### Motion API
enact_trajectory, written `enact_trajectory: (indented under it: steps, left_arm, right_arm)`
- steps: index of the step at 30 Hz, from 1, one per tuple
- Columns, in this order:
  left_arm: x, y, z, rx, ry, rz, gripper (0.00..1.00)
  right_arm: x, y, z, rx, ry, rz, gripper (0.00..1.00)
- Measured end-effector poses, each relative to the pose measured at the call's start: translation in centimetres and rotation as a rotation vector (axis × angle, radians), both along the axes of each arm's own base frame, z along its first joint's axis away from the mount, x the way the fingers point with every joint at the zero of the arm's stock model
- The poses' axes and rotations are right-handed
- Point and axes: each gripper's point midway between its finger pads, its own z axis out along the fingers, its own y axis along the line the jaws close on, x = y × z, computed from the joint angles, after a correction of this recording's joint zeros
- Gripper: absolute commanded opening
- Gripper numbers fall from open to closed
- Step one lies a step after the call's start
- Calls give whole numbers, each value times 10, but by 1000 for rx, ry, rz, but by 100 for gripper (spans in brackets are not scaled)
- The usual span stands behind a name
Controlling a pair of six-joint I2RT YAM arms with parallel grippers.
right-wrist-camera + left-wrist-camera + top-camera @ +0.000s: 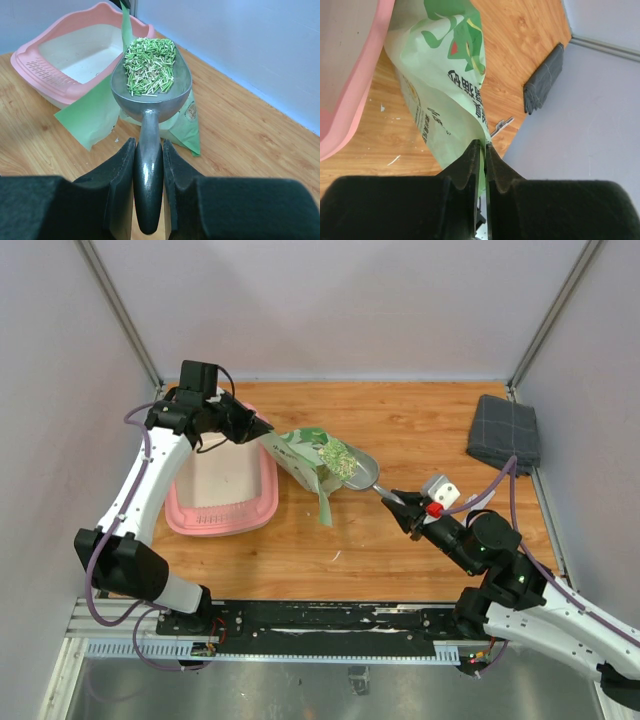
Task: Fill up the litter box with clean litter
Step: 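Scoop the cat litter from the cat litter bag, then pour the cat litter into the litter box.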
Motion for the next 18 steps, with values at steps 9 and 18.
enact_trajectory:
  steps: [9, 18]
  left_arm:
    - [1, 6, 5, 11, -28, -1, 40]
    - [12, 30, 27, 35, -95, 34, 62]
  right_arm:
    - [2, 6, -2, -19, 13, 7, 1]
    - [6, 18, -9, -45, 29, 28, 1]
